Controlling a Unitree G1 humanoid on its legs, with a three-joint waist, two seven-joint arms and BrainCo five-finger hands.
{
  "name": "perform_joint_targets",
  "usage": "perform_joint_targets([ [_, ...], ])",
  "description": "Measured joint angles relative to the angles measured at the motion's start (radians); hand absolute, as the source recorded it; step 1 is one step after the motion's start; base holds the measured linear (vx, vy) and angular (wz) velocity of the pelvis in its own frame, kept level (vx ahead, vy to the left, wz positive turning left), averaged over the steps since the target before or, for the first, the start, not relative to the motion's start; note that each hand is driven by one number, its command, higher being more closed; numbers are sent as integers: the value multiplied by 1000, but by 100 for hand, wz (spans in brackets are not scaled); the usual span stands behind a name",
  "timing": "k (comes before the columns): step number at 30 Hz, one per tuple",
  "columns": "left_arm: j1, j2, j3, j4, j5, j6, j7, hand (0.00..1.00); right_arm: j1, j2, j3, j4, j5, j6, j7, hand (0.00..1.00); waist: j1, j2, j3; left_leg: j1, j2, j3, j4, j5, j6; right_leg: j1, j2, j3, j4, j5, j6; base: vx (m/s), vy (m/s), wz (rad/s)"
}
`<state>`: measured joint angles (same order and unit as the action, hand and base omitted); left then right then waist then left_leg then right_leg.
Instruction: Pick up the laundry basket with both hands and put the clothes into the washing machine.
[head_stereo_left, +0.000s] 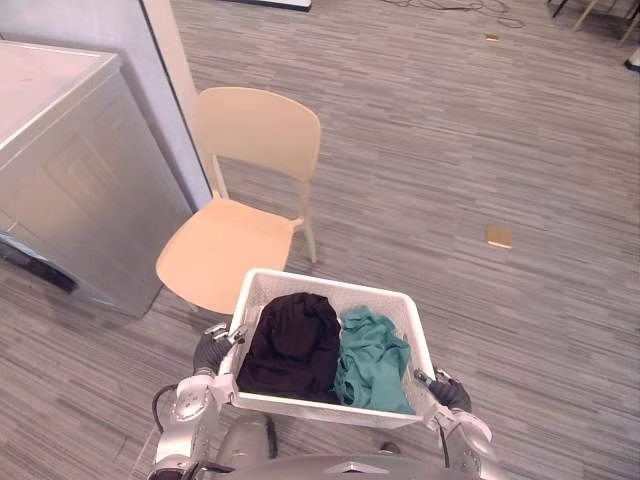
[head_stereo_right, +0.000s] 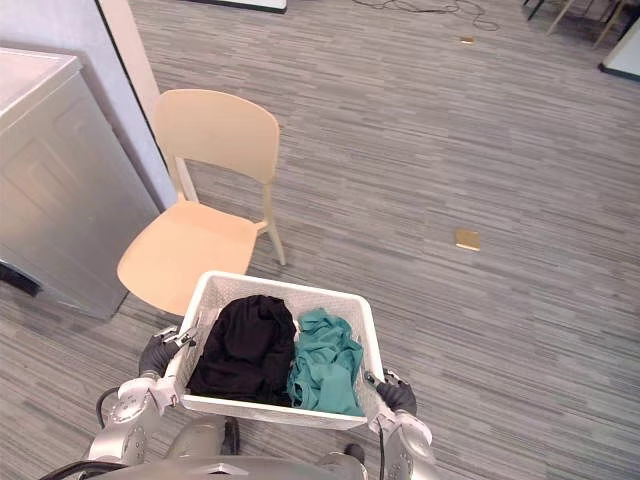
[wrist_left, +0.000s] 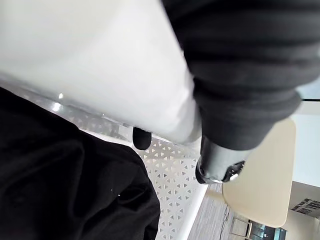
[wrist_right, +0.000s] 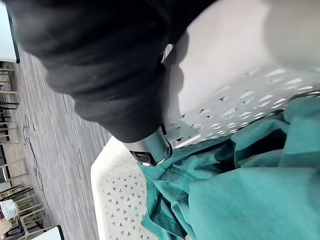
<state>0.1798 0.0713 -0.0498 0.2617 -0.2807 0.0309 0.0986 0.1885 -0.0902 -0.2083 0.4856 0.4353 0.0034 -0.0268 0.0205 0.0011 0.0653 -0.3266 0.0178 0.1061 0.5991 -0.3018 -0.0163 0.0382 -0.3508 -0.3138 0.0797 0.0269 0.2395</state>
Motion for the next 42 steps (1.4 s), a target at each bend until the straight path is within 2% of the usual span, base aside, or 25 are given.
perform_joint_targets([
  [2,-2,2,-10,-30,0,-1,1,100,-8,-7,-1,0,1,0,-1,100,13,24,-11,20,-29,33,-40,-3,9,-82,-42,41,114,56,-85,181,383,-19],
  [3,-1,7,-10,-49,1,-1,1,100,-16,-9,4,0,1,0,-1,100,17,40,-11,51,-42,51,-99,13,36,-152,-60,55,212,96,-212,151,350,-33],
  [4,-2,12,-9,-59,2,-4,2,100,-20,-9,11,0,1,0,-1,100,17,47,-1,90,-52,67,-151,25,57,-204,-74,62,317,84,-300,151,327,-22],
  [6,-4,37,4,-59,4,-4,4,100,-9,10,35,0,8,0,-1,100,-3,50,17,176,-75,66,-234,45,91,-273,-35,112,531,-59,-272,154,275,1],
  [8,1,55,16,-59,12,-4,8,100,28,31,61,-12,22,1,0,100,-18,41,37,284,-98,59,-325,58,112,-304,98,142,684,-226,-244,158,208,8],
  [10,2,56,29,-88,12,-5,2,100,62,38,71,-80,41,2,1,100,-20,36,38,328,-117,58,-375,61,116,-328,180,76,686,-302,-236,104,76,6],
  [11,3,54,28,-102,14,-5,1,100,71,42,69,-107,43,1,2,100,-22,34,39,341,-122,57,-389,61,116,-332,205,58,666,-316,-231,223,99,4],
  [13,10,36,29,-137,21,-4,-1,100,87,37,62,-174,47,0,2,100,-23,29,42,383,-133,52,-423,61,116,-343,317,47,532,-329,-223,244,69,1],
  [14,9,27,29,-137,22,-4,-1,100,90,35,59,-182,47,0,2,100,-24,30,39,388,-132,41,-430,60,115,-347,346,56,483,-322,-234,262,30,30],
  [15,8,15,27,-142,23,-5,-2,100,100,33,51,-196,47,-4,2,100,-38,23,30,390,-137,20,-431,55,105,-335,380,82,362,-267,-274,359,12,63],
  [16,10,-4,24,-140,31,-4,-7,100,110,26,48,-193,48,-9,1,100,-54,14,33,412,-144,-1,-426,41,83,-305,379,74,307,-179,-325,338,1,62],
  [18,23,-23,28,-139,35,-2,-8,100,121,13,50,-202,49,-7,1,100,-40,20,32,413,-119,14,-361,25,49,-242,393,66,248,-172,-330,335,-14,20],
  [19,38,-28,27,-139,41,1,-12,100,141,4,51,-236,51,-5,1,100,-29,21,34,385,-95,61,-207,10,22,-169,396,67,206,-172,-332,386,-34,14],
  [20,45,-32,28,-140,40,1,-12,100,152,1,53,-256,52,-5,1,100,-29,22,35,365,-75,84,-116,3,21,-139,396,67,190,-172,-332,430,-45,30],
  [22,76,-34,35,-178,38,-1,-12,100,179,-11,69,-331,70,-14,1,100,-14,25,34,250,33,113,241,12,2,-62,391,73,151,-179,-326,254,-12,11],
  [25,81,-40,48,-202,37,-7,-16,100,170,-24,82,-357,75,-21,1,100,13,31,40,139,128,78,425,28,-26,-20,355,100,148,-200,-296,163,123,-15],
  [28,104,-44,49,-199,32,-9,-16,100,161,-26,81,-348,75,-20,1,100,25,16,42,86,217,57,342,29,-25,-4,277,148,160,-223,-244,107,221,-28],
  [31,115,-44,48,-166,28,-15,-16,100,147,-29,81,-300,73,-22,1,100,14,3,29,85,261,-66,-33,64,-8,-38,199,211,180,-252,-184,171,396,-38],
  [32,116,-47,37,-138,28,-15,-16,100,128,-38,80,-227,73,-22,1,100,-5,5,19,87,270,-156,-239,126,-42,-49,168,237,181,-256,-123,366,828,-45],
  [33,121,-55,23,-106,28,-14,-16,100,128,-56,78,-187,73,-20,1,100,-8,31,-3,102,271,-189,-333,216,-74,-46,162,252,168,-256,-74,376,816,-45],
  [34,126,-58,18,-81,28,-13,-15,100,120,-56,77,-153,72,-17,1,100,-9,48,-23,99,273,-190,-330,233,-249,-37,153,271,152,-253,-32,374,778,-44],
  [35,117,-7,29,-44,28,-3,-6,100,107,-4,76,-91,72,0,-1,100,-18,-9,-33,97,213,-156,-281,196,-207,-33,106,325,126,-235,-24,301,550,-26],
  [36,114,42,31,-44,28,-1,-3,100,123,28,81,-79,71,2,-1,100,-28,-52,-44,88,182,-146,-247,177,-187,-20,101,347,92,-198,-14,273,458,-14],
  [39,84,61,11,-46,28,-1,-3,100,120,43,78,-79,73,-2,1,100,-35,-60,-52,74,142,-111,-170,109,-140,-2,55,368,41,-64,23,188,398,-21],
  [42,16,69,-28,-60,29,-10,-3,100,109,17,72,-79,79,-7,2,100,-22,-30,-62,56,122,-42,-160,84,-102,-83,29,443,48,71,13,27,333,-56],
])
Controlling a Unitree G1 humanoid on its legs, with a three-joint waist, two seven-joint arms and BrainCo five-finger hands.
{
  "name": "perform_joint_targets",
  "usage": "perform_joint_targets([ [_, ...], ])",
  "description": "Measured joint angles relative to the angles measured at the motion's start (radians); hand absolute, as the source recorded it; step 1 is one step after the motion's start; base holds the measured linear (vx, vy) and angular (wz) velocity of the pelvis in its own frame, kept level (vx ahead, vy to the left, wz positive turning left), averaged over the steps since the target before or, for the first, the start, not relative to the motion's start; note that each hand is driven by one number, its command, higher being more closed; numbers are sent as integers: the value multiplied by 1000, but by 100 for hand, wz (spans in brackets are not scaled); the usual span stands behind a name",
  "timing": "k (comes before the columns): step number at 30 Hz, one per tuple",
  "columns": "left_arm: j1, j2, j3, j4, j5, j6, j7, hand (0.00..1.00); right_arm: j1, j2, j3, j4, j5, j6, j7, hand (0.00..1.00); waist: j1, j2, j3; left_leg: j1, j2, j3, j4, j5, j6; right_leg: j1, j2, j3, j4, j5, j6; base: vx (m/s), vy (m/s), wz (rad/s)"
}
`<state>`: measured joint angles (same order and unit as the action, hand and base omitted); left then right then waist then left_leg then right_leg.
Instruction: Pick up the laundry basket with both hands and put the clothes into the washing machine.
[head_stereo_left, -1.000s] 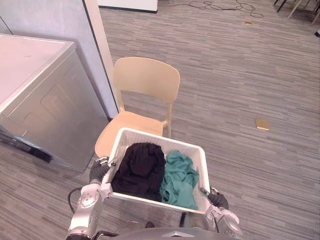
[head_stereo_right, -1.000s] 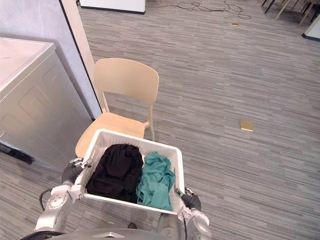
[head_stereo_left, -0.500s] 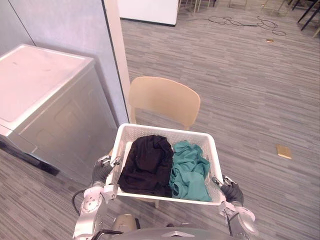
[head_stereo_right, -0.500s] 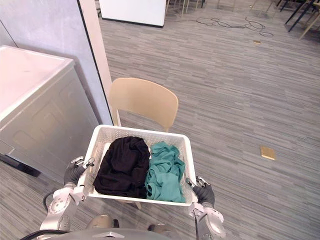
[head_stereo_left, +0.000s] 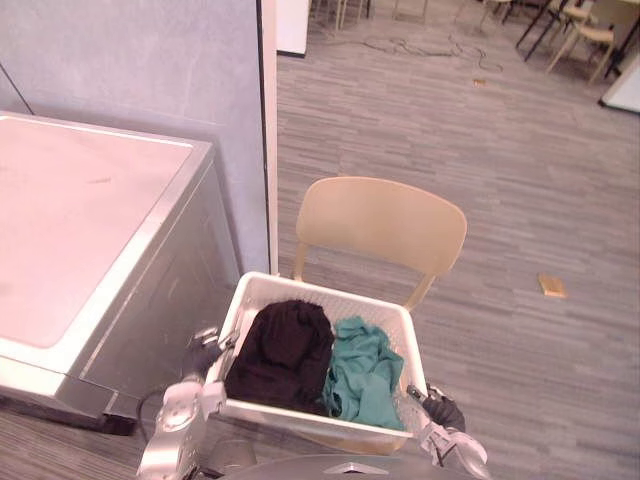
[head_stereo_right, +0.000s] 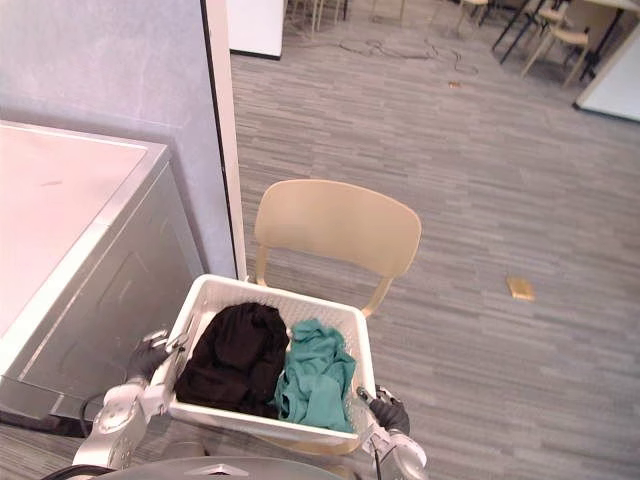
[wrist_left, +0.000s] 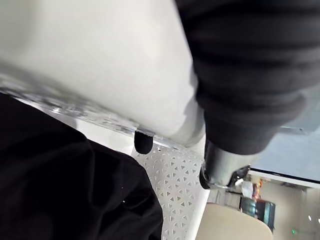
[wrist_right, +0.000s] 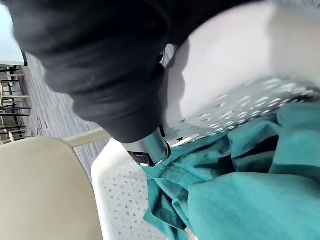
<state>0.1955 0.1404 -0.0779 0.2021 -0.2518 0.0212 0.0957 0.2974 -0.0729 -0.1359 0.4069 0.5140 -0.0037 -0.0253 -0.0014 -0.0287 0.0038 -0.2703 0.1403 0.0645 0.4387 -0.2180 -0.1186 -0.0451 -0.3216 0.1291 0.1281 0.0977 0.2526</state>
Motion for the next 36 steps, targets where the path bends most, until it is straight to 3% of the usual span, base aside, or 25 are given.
perform_joint_targets([
  [2,-44,8,-7,-26,2,0,1,100,-16,-4,-1,0,5,0,1,100,-6,25,0,-3,-7,57,-11,0,33,-70,-6,22,-4,125,-74,-12,368,-79],
  [3,-50,13,-7,-34,3,-1,1,100,-14,-2,3,1,9,1,1,100,-8,27,1,0,-6,71,-20,0,41,-84,-5,21,2,139,-91,-21,239,-59],
  [4,-61,28,-7,-37,4,-4,1,100,-11,5,13,2,9,2,1,100,-17,40,10,6,4,99,-31,4,50,-117,10,21,50,101,-91,-22,89,-46],
  [6,-66,41,-7,-37,5,-5,6,100,-14,4,24,2,9,3,3,100,-25,32,11,36,12,139,-75,22,62,-169,64,-61,141,-18,-114,-22,32,-57],
  [8,-69,40,-13,-35,5,-5,10,100,-19,-7,25,2,9,3,3,100,-29,28,15,61,13,165,-114,45,53,-163,96,-142,119,-70,-127,-42,-49,-52],
  [9,-83,39,-19,-35,5,-5,12,100,-29,-18,27,0,9,3,3,100,-29,13,14,62,15,181,-132,59,44,-154,100,-169,81,-70,-132,-59,-91,-40],
  [14,-192,24,-73,-34,6,-5,29,100,-54,-50,12,-2,9,-1,2,100,-42,13,66,64,30,153,-242,164,-1,-107,135,-195,-62,-81,-114,-96,-176,7],
  [18,-244,-9,-86,-34,9,-25,47,100,-109,-109,4,-38,-3,-1,-10,100,-34,14,89,78,68,127,-369,254,-37,-127,186,-225,-77,-81,-145,-140,-126,13],
  [24,-456,0,-68,-16,-26,-68,139,100,-377,-181,2,-75,-8,-21,-92,100,-22,26,198,6,74,128,-508,389,-33,-245,213,-234,-115,9,-148,-140,-47,-6],
  [30,-667,7,-27,123,-62,-84,223,100,-752,-271,18,87,-10,-22,-140,100,-22,48,277,-53,59,132,-515,418,-23,-309,201,-225,-123,44,-143,-69,13,-3],
  [36,-896,50,8,362,-95,-93,281,100,-1089,-332,129,320,-8,-20,-171,100,-27,64,365,-102,56,128,-516,448,-18,-358,199,-225,-120,71,-145,-82,16,-1],
])
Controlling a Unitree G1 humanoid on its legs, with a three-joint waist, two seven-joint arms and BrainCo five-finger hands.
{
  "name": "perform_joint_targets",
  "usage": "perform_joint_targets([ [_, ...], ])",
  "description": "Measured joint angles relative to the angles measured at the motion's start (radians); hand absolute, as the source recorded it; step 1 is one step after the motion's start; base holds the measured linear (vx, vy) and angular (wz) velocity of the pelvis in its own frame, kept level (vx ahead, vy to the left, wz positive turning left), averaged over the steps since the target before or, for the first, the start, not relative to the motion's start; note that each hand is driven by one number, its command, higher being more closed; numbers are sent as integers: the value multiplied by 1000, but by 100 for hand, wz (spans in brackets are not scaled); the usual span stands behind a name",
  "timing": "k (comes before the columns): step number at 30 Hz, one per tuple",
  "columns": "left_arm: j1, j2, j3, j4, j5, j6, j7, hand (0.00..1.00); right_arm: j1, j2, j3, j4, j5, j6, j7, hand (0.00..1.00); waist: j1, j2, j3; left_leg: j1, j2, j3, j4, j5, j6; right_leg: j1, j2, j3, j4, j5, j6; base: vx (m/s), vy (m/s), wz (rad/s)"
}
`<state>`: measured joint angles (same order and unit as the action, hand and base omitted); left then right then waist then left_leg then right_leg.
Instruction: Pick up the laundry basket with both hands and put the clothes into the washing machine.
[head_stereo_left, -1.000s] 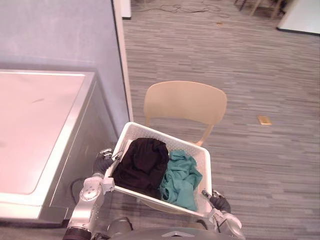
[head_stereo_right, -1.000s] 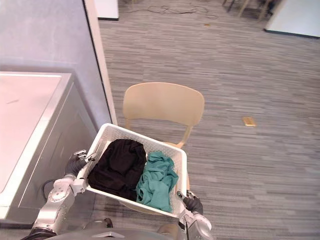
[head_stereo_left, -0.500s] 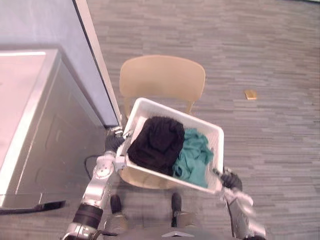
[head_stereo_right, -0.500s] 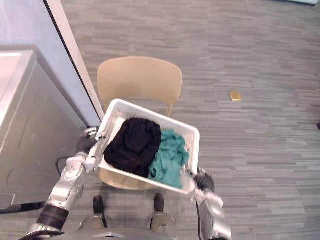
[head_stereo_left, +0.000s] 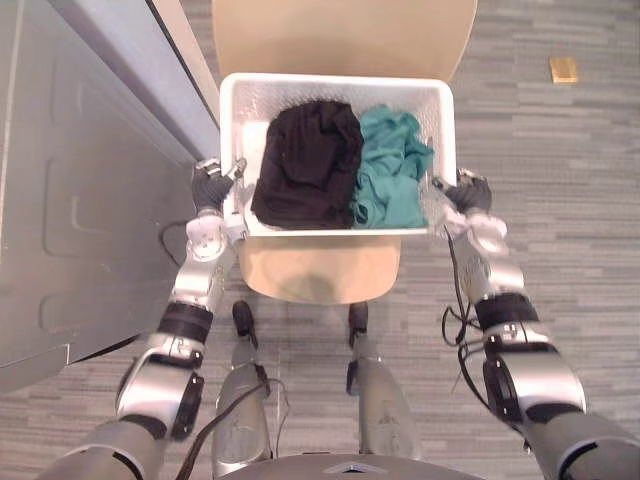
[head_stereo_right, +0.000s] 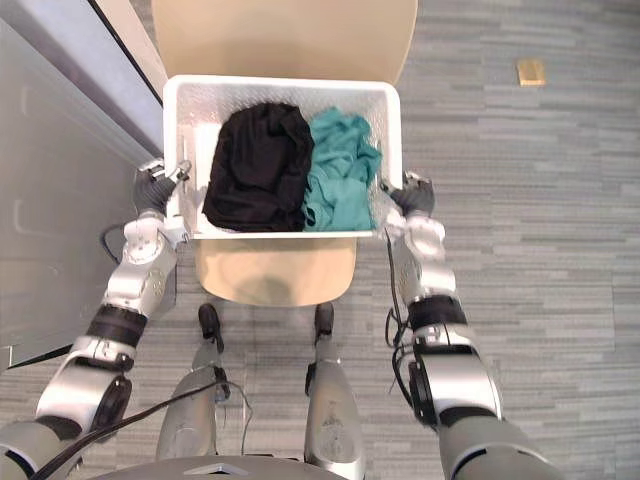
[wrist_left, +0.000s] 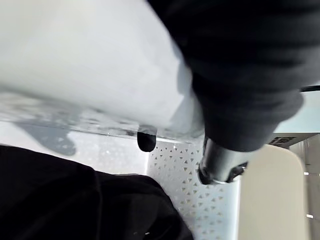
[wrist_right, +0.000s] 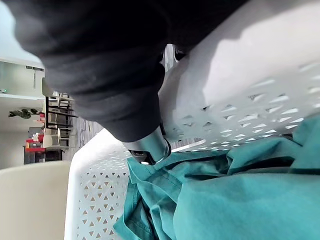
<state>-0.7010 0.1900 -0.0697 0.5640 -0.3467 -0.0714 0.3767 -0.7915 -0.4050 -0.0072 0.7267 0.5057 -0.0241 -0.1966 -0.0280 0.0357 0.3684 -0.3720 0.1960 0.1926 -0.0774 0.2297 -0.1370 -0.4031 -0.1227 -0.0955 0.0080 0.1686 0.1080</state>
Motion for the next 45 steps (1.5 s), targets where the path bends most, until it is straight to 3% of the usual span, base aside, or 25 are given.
perform_joint_targets([
  [4,-125,22,10,166,-6,3,18,100,-179,-7,39,125,6,2,-1,100,4,12,44,-41,-6,4,-1,19,7,-49,-6,4,10,18,0,-99,16,0],
  [9,-231,42,15,290,-26,15,15,100,-249,1,42,164,7,2,-1,100,4,12,74,-65,-10,20,-2,29,6,-80,-12,12,14,28,2,-81,13,-3],
  [18,-242,49,69,319,-19,45,-5,100,-250,28,41,162,5,-27,14,100,4,10,76,-65,-6,55,-4,29,5,-105,-11,40,25,30,3,-27,-4,-9],
  [19,-250,51,69,331,1,50,-12,0,-250,28,41,165,5,-30,14,100,5,10,75,-65,-6,57,-8,29,5,-107,-11,41,27,30,3,-36,1,-2],
  [20,-254,52,69,337,8,50,-13,0,-250,30,41,169,5,-34,14,100,5,10,75,-65,-6,57,-8,29,5,-108,-11,41,27,30,3,-39,1,-2],
  [21,-260,54,68,347,17,51,-15,0,-250,33,41,177,5,-41,14,0,4,10,75,-65,-6,58,-8,29,5,-109,-11,43,28,30,3,-31,1,-3],
  [34,-302,68,73,404,58,76,-15,0,-283,54,39,314,-43,-36,43,0,1,-1,75,-43,1,84,-9,30,4,-104,-11,60,30,34,2,-30,-3,-4],
  [40,-305,86,92,407,77,79,-24,0,-272,84,40,357,-43,8,46,0,-15,-31,78,-5,5,102,-9,28,1,-80,-7,73,29,35,1,-48,-11,-7],
  [45,-324,100,105,408,77,78,-50,0,-255,81,43,389,-43,26,64,0,-29,-39,81,40,7,104,-9,25,-3,-34,-3,76,20,36,1,-43,-14,-3],
])
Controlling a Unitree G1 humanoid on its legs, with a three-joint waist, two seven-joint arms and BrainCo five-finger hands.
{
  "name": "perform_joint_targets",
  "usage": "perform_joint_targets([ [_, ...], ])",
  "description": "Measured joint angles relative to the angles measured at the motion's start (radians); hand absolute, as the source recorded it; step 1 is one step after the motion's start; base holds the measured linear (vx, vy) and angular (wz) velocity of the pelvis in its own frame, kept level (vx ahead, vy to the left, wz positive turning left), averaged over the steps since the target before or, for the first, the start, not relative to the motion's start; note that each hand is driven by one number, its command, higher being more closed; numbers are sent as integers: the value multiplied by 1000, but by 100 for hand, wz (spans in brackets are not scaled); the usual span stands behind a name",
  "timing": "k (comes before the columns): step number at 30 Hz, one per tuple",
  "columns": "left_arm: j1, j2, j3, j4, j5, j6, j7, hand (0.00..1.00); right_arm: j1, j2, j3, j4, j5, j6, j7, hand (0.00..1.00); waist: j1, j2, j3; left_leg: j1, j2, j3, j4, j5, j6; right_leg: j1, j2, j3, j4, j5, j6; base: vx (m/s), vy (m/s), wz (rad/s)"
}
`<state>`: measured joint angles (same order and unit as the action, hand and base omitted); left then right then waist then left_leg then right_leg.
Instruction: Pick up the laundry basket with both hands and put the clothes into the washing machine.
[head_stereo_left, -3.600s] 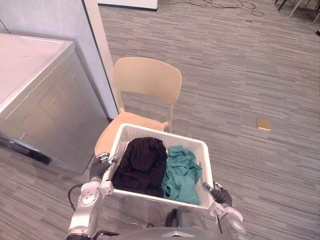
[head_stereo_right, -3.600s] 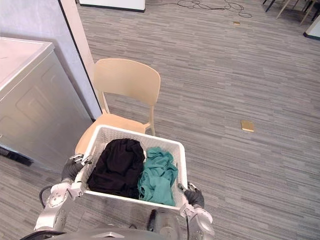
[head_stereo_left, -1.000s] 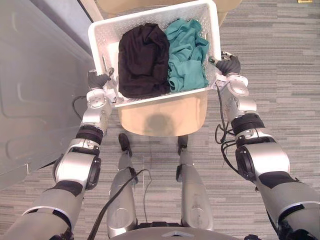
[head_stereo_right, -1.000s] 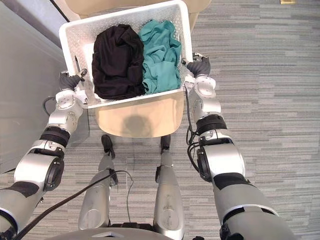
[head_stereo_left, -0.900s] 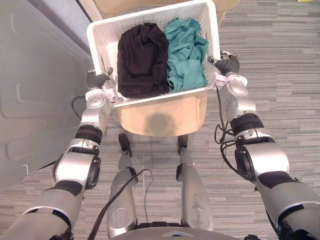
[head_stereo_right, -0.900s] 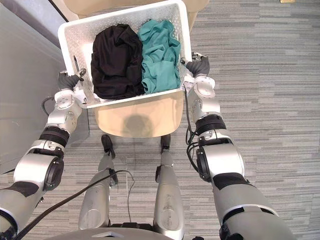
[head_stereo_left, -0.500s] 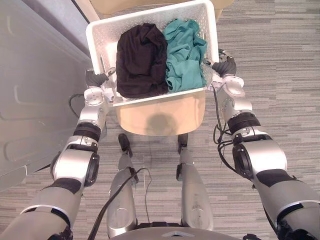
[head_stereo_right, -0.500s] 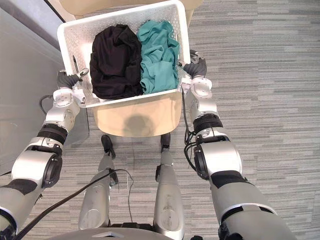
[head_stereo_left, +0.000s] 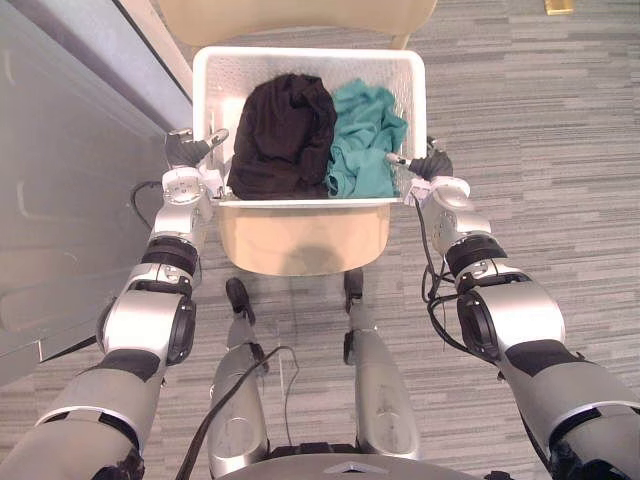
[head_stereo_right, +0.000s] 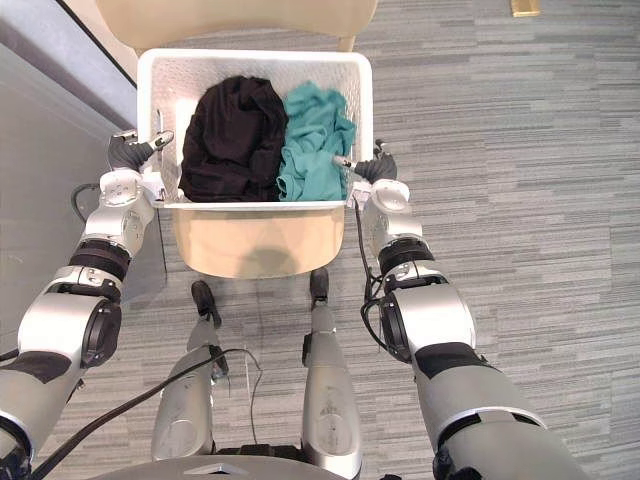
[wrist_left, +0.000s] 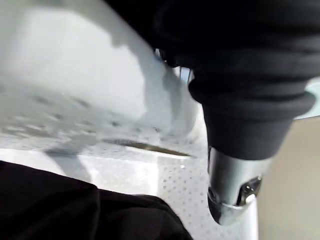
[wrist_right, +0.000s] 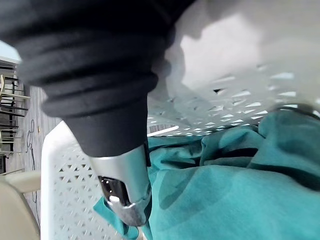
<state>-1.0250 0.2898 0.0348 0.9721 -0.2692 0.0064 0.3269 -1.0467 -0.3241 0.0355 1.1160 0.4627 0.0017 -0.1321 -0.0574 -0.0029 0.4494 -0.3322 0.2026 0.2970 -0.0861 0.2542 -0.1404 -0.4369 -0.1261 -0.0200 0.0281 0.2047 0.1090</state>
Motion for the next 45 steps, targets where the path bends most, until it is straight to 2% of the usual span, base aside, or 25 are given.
perform_joint_targets([
  [5,5,3,-58,-36,25,-16,-53,0,65,-7,62,-77,-39,2,60,0,-9,-1,-1,53,9,0,0,-9,-10,54,10,0,-9,-3,0,-57,-24,-2],
  [11,128,9,-56,-55,60,-19,-81,0,135,-36,73,-80,-74,2,107,0,-8,-2,-3,102,14,-3,0,-17,-20,106,14,-9,-9,-16,3,-55,-24,3],
  [17,224,28,-4,-17,78,-17,-113,0,181,-35,78,-82,-78,2,121,0,2,-2,-8,109,13,-22,0,-17,-20,130,13,-27,-19,-16,2,-55,-12,9],
  [20,291,33,23,-21,77,-17,-119,0,242,-33,78,-153,-84,2,144,0,2,-2,-9,125,13,-28,0,-18,-20,163,13,-40,-37,-13,3,-39,-5,10],
  [24,457,16,18,-131,75,-20,-132,0,344,-30,77,-165,-114,2,156,0,7,-1,-81,129,13,-46,0,-31,-20,188,13,-53,-64,-14,4,-10,0,7],
  [27,630,-12,-6,-333,49,-49,-142,0,486,-29,55,-259,-115,3,162,0,17,0,-145,144,14,-59,0,-42,-23,225,12,-75,-85,-21,6,18,3,17],
  [29,759,-24,-14,-463,36,-68,-156,0,606,-30,12,-349,-115,2,175,0,27,0,-212,148,14,-74,0,-49,-28,235,11,-86,-85,-34,5,36,-1,13],
  [32,880,-35,2,-571,36,-84,-168,0,735,-29,-51,-474,-117,-5,177,0,28,2,-241,184,13,-82,0,-61,-27,284,10,-105,-86,-48,13,48,4,20],
  [34,986,-70,37,-609,37,-96,-183,0,856,-27,-122,-539,-117,-25,178,0,33,5,-303,205,2,-83,0,-78,-23,306,3,-111,-87,-75,18,16,9,11],
  [37,1102,-118,88,-604,38,-96,-196,0,993,15,-217,-582,-118,-30,188,0,31,10,-367,221,-13,-83,0,-100,-25,329,-11,-119,-100,-83,18,39,23,5],
  [39,1141,-135,102,-581,38,-96,-204,0,1047,49,-246,-581,-118,-29,190,0,33,10,-374,235,-16,-81,0,-107,-20,343,-14,-120,-109,-84,19,18,7,0],
  [41,1172,-162,104,-455,38,-93,-216,0,1118,124,-285,-531,-115,-28,195,0,31,11,-386,248,-17,-78,0,-114,-19,356,-14,-119,-113,-86,19,4,1,-2],
  [45,1189,-201,113,-241,39,-75,-244,0,1166,193,-321,-393,-113,-26,194,0,31,10,-402,281,-17,-62,0,-125,-28,376,-14,-102,-109,-92,21,35,-6,-12],
])
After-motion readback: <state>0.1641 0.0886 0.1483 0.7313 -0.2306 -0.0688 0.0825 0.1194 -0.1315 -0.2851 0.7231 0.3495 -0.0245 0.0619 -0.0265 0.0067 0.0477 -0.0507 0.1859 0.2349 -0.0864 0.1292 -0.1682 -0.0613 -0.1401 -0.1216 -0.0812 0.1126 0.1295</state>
